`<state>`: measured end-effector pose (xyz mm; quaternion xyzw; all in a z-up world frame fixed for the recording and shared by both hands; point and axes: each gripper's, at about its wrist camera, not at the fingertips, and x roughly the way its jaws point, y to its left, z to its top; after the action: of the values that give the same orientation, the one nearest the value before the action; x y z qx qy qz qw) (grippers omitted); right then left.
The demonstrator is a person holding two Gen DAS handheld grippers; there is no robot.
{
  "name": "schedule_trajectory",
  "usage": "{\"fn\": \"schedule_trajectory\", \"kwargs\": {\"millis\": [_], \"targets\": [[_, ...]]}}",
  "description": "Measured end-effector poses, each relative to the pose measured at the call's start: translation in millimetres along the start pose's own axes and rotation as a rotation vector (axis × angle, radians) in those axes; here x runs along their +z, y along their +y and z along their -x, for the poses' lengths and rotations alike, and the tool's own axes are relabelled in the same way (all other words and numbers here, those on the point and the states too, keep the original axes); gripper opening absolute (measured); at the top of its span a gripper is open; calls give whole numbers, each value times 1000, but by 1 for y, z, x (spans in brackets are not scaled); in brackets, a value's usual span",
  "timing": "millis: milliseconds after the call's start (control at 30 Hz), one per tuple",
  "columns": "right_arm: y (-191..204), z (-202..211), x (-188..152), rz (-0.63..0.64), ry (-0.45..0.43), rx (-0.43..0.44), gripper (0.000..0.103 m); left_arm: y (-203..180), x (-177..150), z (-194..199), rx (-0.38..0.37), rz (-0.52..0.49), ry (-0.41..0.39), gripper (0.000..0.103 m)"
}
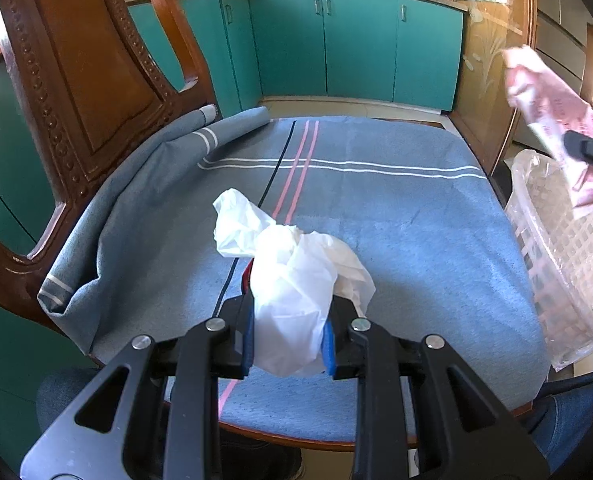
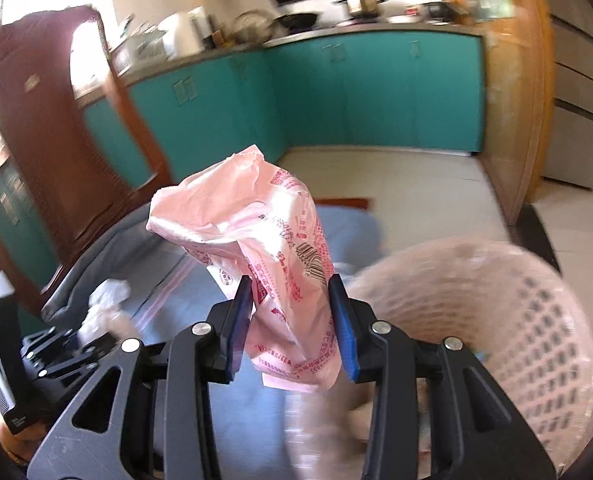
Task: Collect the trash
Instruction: 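Carry both bags over the basket and open both grippers to drop them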
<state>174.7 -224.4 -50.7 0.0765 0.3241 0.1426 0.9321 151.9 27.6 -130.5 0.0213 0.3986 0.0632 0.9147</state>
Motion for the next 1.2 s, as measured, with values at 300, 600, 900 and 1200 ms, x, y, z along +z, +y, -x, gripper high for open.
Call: {"fn": "schedule_trajectory", "kwargs": {"millis": [300,600,900,1200], "targets": [[-82,24,-11,-137,-30,-259,39,-30,14,14,-69,-35,-44,27],[-112,17,-22,-183,45,-313,39,-83,31,33,-207,-86,-75,27],[-114,7,-30,-157,102,-359,39,-148,45,43,-301,-179,-112,27],[-137,11,-48,-175,171,-407,39,-200,38,31,-364,-249,-80,27]]}}
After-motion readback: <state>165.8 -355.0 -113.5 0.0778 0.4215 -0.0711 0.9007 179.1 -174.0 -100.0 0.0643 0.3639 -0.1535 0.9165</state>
